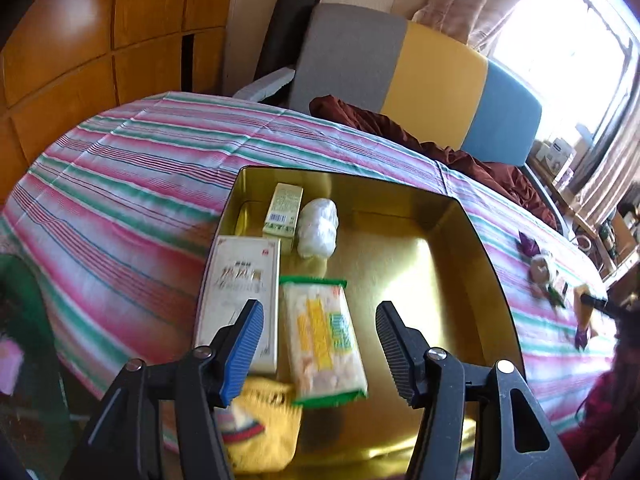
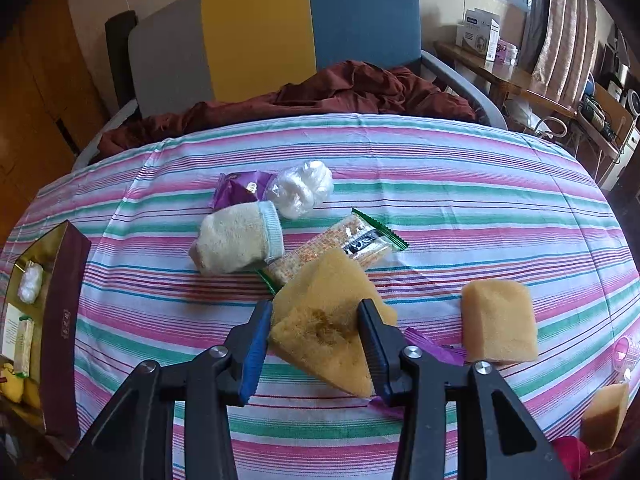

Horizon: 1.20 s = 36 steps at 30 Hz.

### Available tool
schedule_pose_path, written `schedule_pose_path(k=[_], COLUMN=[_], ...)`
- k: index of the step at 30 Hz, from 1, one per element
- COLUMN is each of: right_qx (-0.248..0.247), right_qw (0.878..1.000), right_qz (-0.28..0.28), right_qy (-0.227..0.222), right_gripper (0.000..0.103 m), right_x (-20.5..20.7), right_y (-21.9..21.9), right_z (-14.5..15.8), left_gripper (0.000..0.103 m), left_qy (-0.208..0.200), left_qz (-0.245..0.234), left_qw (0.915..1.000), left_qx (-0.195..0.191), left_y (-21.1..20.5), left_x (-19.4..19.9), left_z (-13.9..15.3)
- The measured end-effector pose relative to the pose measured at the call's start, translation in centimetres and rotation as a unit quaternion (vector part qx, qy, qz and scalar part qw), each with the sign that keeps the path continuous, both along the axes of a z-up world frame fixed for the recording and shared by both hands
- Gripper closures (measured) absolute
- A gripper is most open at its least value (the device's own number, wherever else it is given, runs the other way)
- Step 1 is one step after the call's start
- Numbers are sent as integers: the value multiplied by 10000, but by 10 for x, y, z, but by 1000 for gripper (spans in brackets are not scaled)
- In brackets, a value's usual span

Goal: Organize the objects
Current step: 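Drop the cotton ball into the gold box with the left tool, then drop the yellow sponge into the gold box with the right tool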

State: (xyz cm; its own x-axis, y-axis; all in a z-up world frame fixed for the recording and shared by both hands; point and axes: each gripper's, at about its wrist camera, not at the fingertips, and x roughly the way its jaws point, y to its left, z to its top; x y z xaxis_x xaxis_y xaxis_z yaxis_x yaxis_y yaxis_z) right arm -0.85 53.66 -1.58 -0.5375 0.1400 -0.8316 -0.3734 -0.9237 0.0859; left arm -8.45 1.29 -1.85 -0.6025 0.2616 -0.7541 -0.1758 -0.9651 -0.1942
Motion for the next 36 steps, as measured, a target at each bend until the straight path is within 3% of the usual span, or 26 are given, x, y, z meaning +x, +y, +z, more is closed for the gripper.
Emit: schedule_pose_path(k=[7, 14, 20, 23, 30, 33, 35, 36], right_qx=[-466, -1074, -1618, -1848, -2112, -2842, -3246, -3239], right_qw=[9962, 9775, 9518, 9451, 9519, 9364, 9242, 9246], right_qz=[425, 1679, 2597, 2689, 2090, 1927, 1891, 1904], right_qy=[607, 693, 218, -166, -750, -724, -684, -627], right_gripper=[60, 60, 60, 60, 56, 47, 25, 22], right_x=[2, -33, -81, -110, -154, -162, -164, -162], right_y=[-38, -140, -253, -298, -337, -337, -333, -333], right_z=[50, 77, 55, 30, -29, -41, -44, -43], left_gripper=[41, 38, 36, 36, 36, 35, 35, 35], left_qy=[57, 159, 92, 26, -38, -89, -127, -131], left_qz=[-69, -115, 2, 90, 155, 136, 129, 116], left_qw=[9998, 9994, 9991, 9988, 9981, 9980, 9980, 9980], left_qx=[190, 274, 403, 487, 601, 614, 612, 607], left_y=[-6, -8, -23, -32, -40, -41, -39, -39], left_x=[23, 38, 45, 47, 48, 47, 48, 48], left_z=[1, 6, 2, -2, -7, -10, -13, -13])
